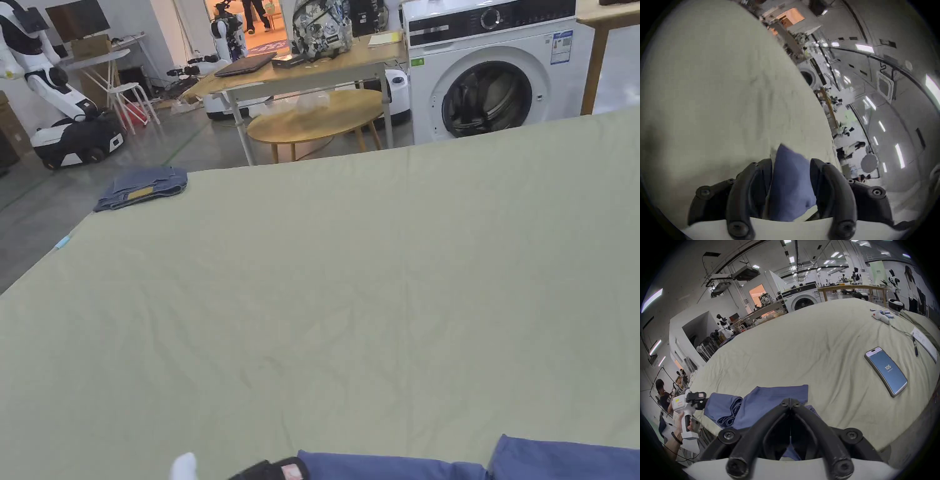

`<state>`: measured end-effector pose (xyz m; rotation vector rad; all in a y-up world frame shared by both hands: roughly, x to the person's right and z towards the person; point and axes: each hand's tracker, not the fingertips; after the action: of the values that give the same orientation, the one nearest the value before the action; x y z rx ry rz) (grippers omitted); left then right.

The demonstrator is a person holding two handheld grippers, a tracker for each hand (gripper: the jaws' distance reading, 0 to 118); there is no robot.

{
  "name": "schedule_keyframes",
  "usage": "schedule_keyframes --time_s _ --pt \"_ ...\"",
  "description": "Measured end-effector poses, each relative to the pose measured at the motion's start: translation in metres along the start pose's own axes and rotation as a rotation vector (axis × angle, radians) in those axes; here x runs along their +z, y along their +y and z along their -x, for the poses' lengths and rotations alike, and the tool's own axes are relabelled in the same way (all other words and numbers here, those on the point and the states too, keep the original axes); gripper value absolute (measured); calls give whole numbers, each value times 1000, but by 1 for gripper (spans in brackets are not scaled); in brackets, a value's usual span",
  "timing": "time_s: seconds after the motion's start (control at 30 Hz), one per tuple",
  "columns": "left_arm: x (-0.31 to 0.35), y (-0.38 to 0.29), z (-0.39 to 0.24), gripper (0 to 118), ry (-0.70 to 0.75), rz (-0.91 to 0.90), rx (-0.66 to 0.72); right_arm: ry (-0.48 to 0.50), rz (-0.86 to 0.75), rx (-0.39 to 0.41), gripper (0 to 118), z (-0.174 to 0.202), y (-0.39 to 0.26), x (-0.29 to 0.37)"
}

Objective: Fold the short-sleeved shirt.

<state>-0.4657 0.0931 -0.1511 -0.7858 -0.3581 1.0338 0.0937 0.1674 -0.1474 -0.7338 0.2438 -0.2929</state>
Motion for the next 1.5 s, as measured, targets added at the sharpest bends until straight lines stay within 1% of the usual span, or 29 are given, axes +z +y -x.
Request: schedule_keyframes --time_s 0.03,0.07,0.1,0.13,0.17,0.2,0.3,0.33,0.37,0.47,0.53,0.63,0.67,0.73,0.83,0.97,1.0,1.03,1.07,1.13,1.17,1.2,1.23,1.27,1.33,1.37,1.4,1.47,1.5 --pt "-15 -4 5 47 0 53 33 1 2 5 0 1 0 0" --pt "-29 -7 14 42 -10 97 67 1 2 9 0 2 0 1" --pt "-34 -11 16 35 -84 95 86 1 -1 13 0 3 0 3" --pt "-34 -13 12 15 -96 84 75 1 -2 18 0 3 0 3" --pt "-34 -14 8 10 -68 66 50 -3 -3 23 0 2 0 4" --pt "-30 -18 1 9 -58 40 23 -10 -3 26 0 2 1 4" --pt "-12 -12 -13 8 -44 1 23 -9 -1 31 0 1 3 4" --pt "0 -7 -21 8 -65 -20 7 -10 -4 33 0 1 4 4" --pt "11 -3 -31 8 -87 -31 -23 -10 -6 34 0 1 5 4" --pt "43 16 -63 8 -5 -81 -144 -8 -18 32 0 1 5 5" --pt "54 22 -89 8 40 -123 -225 1 -24 9 0 0 5 1" --pt "33 13 -129 8 76 -87 -355 15 -33 -34 0 -1 3 -3" --pt "18 5 -141 8 54 -53 -390 18 -33 -38 0 0 2 -3" --pt "-25 -13 -161 8 31 52 -395 22 -30 -40 0 1 0 -3" --pt "-109 -40 -167 8 55 266 -373 29 -28 -36 0 4 -2 -1" --pt "-174 -74 -177 8 94 367 -400 27 -34 -36 0 1 -9 10" --pt "-186 -77 -174 12 104 408 -397 22 -36 -42 0 -1 -11 11" --pt "-192 -80 -176 33 76 438 -400 18 -32 -49 0 -5 -13 11" --pt "-189 -81 -176 45 7 436 -391 16 -30 -54 0 -9 -15 11" --pt "-180 -75 -175 46 -144 413 -338 -5 -22 -67 0 -18 -20 10" --pt "-177 -70 -171 46 -177 398 -308 -15 -21 -76 0 -21 -21 10" --pt "-176 -68 -168 43 -162 386 -288 -18 -23 -87 0 -24 -23 11" --pt "-179 -69 -166 19 -105 368 -288 -16 -24 -105 0 -27 -24 11" --pt "-178 -74 -168 0 -52 362 -310 -12 -24 -118 0 -28 -25 10" --pt "-190 -90 -168 0 38 405 -425 -4 -26 -125 0 -28 -26 8" --pt "-198 -98 -167 0 28 469 -449 -2 -23 -122 0 -24 -24 9" --pt "-207 -106 -167 0 39 511 -486 -1 -20 -112 0 -21 -23 9" --pt "-221 -126 -168 0 141 535 -592 5 -12 -73 0 -12 -20 8" --pt "-220 -129 -168 0 140 532 -611 11 -4 -55 0 -7 -19 6"
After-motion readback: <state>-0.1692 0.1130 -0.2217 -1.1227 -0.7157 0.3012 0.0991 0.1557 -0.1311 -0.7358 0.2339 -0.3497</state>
